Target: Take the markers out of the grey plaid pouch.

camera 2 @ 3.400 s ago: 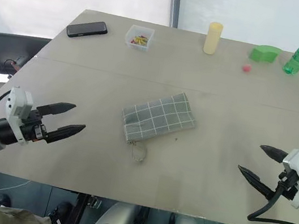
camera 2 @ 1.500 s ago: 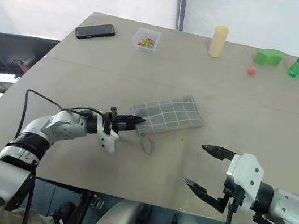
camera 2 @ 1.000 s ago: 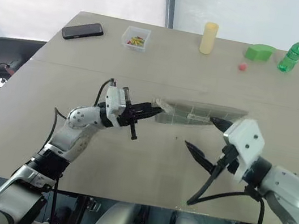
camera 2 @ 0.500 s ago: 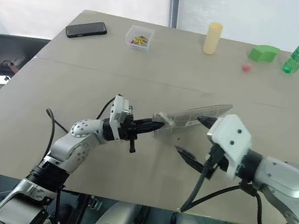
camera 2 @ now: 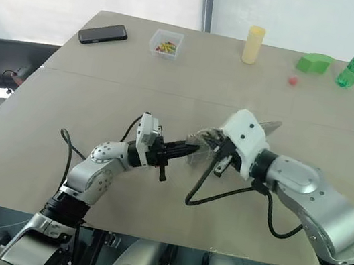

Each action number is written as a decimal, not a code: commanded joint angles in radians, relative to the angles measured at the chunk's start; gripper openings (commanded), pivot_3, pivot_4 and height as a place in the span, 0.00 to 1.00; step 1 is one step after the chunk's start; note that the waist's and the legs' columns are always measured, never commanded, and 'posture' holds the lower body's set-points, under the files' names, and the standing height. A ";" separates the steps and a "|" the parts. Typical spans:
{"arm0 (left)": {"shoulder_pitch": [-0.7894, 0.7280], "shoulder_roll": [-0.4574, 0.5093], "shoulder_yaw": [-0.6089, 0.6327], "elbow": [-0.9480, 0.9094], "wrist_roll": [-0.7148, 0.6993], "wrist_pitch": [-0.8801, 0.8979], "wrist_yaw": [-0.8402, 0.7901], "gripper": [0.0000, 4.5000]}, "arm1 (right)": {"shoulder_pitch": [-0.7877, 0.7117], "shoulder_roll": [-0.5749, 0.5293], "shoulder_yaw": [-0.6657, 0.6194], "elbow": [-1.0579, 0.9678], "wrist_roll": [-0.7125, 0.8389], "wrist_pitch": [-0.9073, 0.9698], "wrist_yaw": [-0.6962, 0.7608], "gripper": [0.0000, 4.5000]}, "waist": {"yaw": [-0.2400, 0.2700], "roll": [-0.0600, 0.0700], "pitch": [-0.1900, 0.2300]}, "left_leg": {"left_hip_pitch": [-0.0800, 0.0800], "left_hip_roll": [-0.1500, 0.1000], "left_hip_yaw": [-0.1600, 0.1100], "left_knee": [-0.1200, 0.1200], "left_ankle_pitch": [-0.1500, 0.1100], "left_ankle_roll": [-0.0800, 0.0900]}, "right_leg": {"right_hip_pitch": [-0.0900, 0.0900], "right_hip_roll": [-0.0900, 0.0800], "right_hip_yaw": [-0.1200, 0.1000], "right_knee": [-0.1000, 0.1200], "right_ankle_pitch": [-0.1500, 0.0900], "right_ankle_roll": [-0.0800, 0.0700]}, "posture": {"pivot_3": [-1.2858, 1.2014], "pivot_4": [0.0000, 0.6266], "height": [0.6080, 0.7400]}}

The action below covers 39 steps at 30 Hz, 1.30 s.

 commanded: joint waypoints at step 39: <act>0.010 -0.057 0.045 0.017 0.038 -0.047 -0.058 0.00 | 0.372 -0.256 -0.693 -0.002 0.011 0.132 0.282 0.67 | 0.013 0.004 0.002 | -0.010 0.000 -0.001 0.002 0.000 0.001 | -0.007 0.000 -0.002 0.000 0.000 0.000 | 0.52 0.24 1.00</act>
